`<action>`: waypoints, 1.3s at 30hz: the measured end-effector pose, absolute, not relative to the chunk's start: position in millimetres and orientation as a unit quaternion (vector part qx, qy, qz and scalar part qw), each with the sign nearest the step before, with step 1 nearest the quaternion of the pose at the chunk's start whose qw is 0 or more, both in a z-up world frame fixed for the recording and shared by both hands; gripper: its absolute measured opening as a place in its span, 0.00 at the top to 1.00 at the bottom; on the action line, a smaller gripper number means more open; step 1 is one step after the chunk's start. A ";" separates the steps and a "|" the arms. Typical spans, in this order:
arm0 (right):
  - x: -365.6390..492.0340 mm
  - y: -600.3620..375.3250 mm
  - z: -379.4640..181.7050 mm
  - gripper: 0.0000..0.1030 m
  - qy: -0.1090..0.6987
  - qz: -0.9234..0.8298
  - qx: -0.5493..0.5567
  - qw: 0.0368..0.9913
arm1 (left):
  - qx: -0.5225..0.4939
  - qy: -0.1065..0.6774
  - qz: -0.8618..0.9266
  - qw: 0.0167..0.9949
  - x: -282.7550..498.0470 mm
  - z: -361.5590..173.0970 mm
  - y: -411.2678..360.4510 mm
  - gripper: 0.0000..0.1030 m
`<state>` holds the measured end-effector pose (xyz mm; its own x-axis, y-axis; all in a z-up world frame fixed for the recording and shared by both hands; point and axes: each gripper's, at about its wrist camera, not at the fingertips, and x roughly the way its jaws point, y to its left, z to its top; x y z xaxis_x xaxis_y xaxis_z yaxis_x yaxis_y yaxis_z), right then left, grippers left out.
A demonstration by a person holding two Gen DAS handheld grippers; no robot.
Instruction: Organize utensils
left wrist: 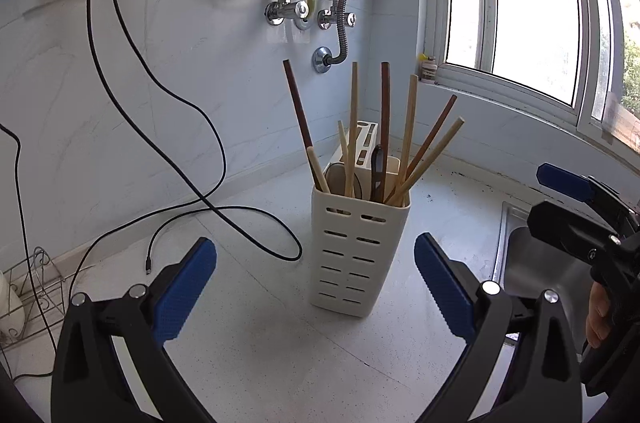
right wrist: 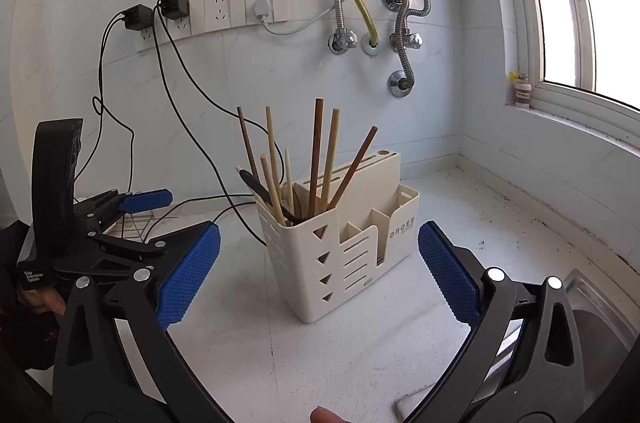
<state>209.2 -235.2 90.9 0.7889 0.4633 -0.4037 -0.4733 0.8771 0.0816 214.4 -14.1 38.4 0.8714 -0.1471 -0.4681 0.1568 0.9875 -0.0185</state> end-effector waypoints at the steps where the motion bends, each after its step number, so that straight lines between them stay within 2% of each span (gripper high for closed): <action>1: 207.7 -234.6 88.8 0.08 0.210 0.246 -0.014 0.946 | 0.008 0.244 -0.076 0.967 213.6 36.8 -13.2 0.05; 18: 192.9 -242.0 63.4 0.08 0.224 0.198 0.005 0.954 | 0.016 0.244 -0.069 0.967 198.2 26.7 -19.5 0.05; 39: 187.1 -244.9 58.5 0.08 0.230 0.192 0.002 0.954 | 0.029 0.234 -0.081 0.968 196.2 31.2 -24.5 0.05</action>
<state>187.1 -244.9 58.5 0.8207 0.3666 -0.4383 -0.3646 0.9266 0.0924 196.2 -24.5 31.2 0.8770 -0.1434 -0.4586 0.1705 0.9852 0.0178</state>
